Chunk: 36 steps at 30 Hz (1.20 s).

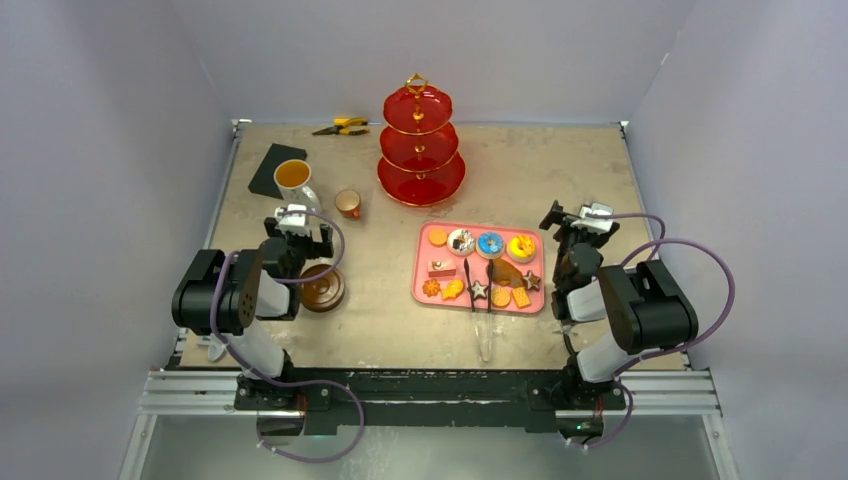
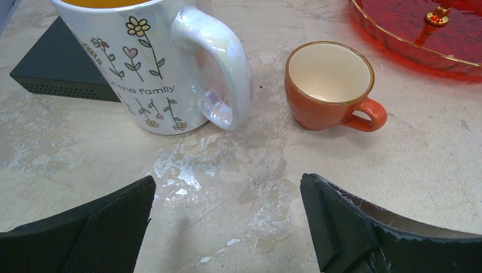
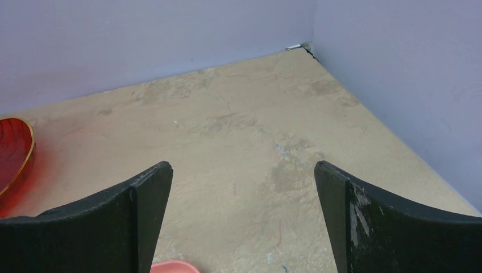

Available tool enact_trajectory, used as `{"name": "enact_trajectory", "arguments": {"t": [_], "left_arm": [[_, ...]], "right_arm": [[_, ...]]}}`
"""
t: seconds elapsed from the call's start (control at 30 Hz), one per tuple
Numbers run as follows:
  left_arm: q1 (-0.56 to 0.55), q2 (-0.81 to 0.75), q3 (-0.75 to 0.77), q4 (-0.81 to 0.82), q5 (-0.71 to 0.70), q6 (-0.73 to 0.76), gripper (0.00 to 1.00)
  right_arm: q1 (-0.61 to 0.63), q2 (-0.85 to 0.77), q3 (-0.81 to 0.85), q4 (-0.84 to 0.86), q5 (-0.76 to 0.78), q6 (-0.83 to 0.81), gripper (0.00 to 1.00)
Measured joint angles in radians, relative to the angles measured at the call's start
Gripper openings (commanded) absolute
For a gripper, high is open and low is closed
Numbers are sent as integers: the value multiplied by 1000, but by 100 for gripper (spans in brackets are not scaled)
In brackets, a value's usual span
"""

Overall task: Serve the afternoon tea
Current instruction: Move the tray at the center of the board.

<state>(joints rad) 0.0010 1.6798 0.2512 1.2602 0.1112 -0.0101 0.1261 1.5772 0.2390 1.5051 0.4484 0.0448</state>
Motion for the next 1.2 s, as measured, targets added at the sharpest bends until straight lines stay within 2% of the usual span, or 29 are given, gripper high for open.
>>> {"name": "enact_trajectory", "arguments": {"t": [0.3,0.5,0.6,0.73,0.83,1.07,1.2], "left_arm": [[2,0,0,0,9,0,99],[61,-54,5,-42,56,-16,99],[82,-132,86,-225,60,-31,99],[97,-206,322,-561,71,-1,100],[97,-249,443,-749,100,32,99],[97,-289,550,-1085,198,60,99],[97,-289,599,-1206,240,60,99]], "right_arm": [[-4,0,0,-3,0,8,99],[-9,0,0,-4,4,15,99],[-9,-2,-6,0,4,18,99],[-9,-3,-15,2,4,24,99],[-9,-3,-15,3,6,22,99],[-2,-21,-22,15,5,-3,99],[5,-65,-36,-20,31,-5,99]]}}
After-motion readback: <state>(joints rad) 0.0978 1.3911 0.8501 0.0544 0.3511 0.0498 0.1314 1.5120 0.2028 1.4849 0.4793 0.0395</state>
